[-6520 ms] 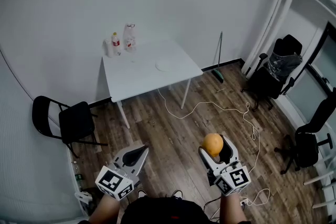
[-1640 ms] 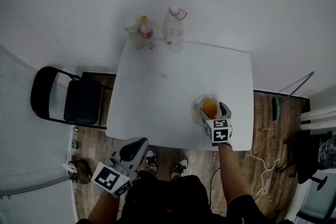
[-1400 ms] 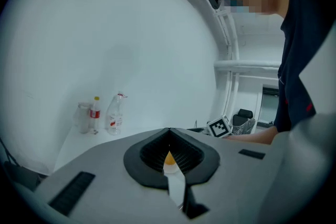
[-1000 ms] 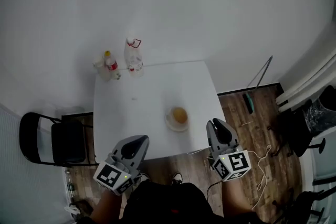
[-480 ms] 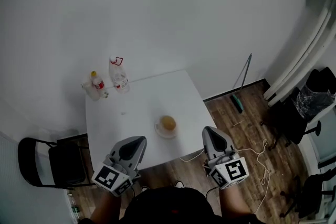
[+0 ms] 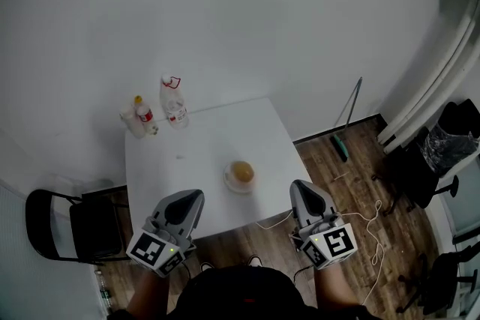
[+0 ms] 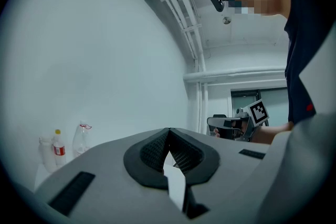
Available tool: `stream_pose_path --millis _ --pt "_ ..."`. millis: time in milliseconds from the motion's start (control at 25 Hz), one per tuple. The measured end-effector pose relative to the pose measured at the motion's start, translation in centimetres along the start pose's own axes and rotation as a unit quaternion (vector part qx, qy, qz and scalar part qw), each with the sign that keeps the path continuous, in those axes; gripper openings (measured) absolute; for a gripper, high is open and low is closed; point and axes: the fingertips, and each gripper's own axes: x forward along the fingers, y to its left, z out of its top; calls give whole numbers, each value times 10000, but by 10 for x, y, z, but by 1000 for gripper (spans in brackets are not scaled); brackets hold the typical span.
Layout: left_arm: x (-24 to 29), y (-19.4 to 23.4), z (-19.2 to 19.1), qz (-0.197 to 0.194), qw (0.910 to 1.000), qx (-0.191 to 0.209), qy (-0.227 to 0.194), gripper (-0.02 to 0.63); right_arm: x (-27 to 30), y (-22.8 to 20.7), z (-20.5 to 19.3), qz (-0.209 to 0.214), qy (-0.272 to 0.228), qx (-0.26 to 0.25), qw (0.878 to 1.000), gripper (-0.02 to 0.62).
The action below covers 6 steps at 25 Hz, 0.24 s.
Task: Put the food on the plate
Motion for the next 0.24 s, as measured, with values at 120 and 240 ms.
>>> stream_pose_path --millis 120,240 --pt "-7 2 -5 77 10000 -12 43 20 3 5 -4 65 34 -15 10000 21" --pt "-11 2 -8 81 10000 -22 47 20 6 8 -8 74 103 -68 9999 21"
